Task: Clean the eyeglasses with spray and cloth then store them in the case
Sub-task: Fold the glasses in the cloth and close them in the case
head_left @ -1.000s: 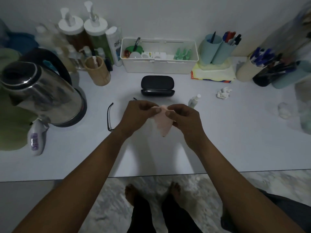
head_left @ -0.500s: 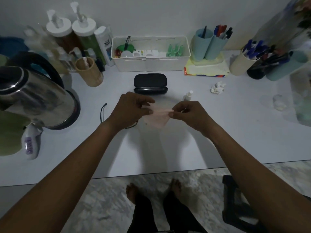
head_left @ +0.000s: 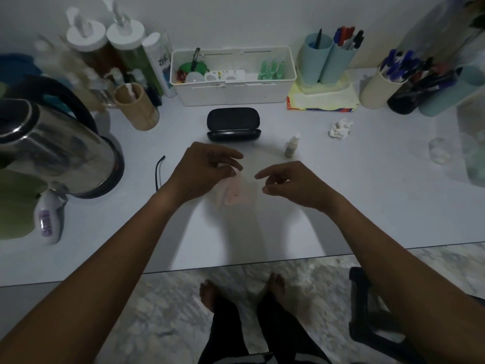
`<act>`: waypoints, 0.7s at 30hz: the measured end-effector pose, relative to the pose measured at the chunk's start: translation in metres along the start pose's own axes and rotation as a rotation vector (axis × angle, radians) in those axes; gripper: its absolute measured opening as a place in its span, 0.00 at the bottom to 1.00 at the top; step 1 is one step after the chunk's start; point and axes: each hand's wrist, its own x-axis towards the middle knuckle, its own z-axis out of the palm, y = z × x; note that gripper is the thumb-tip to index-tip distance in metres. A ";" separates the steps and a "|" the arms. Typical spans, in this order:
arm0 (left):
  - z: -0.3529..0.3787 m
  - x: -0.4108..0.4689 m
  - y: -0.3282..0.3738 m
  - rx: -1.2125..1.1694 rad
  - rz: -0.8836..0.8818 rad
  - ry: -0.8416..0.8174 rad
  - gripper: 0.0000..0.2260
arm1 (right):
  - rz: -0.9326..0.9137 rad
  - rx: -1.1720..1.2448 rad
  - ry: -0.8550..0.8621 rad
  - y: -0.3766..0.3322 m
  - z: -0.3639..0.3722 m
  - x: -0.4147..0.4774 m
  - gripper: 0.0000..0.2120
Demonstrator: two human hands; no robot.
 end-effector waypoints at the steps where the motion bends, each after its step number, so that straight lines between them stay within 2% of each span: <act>1: 0.001 -0.001 0.002 0.003 0.001 -0.012 0.14 | -0.009 -0.040 -0.002 -0.001 0.005 0.000 0.22; 3: 0.006 -0.004 0.006 0.016 0.022 -0.019 0.14 | -0.019 -0.076 0.000 -0.004 0.021 0.001 0.35; 5: 0.009 -0.005 0.010 0.030 0.039 -0.010 0.14 | -0.050 -0.129 0.027 -0.007 0.039 0.005 0.39; 6: 0.009 -0.006 0.010 0.022 0.041 -0.007 0.14 | -0.067 -0.151 0.050 -0.005 0.046 0.008 0.36; 9: 0.003 -0.006 0.010 0.001 0.038 0.021 0.14 | -0.090 -0.200 0.134 -0.002 0.051 0.012 0.17; 11: -0.002 -0.006 0.009 0.023 0.027 0.058 0.14 | -0.077 -0.243 0.189 0.002 0.045 0.009 0.11; 15: -0.007 -0.008 0.000 0.049 -0.020 0.103 0.12 | -0.050 -0.159 0.284 0.009 0.024 -0.004 0.09; 19: 0.001 -0.011 -0.010 0.123 -0.050 0.094 0.10 | -0.095 -0.226 0.183 0.014 0.009 -0.014 0.11; 21: 0.005 -0.012 -0.015 0.149 -0.049 0.089 0.11 | -0.077 -0.212 0.198 0.017 0.006 -0.018 0.09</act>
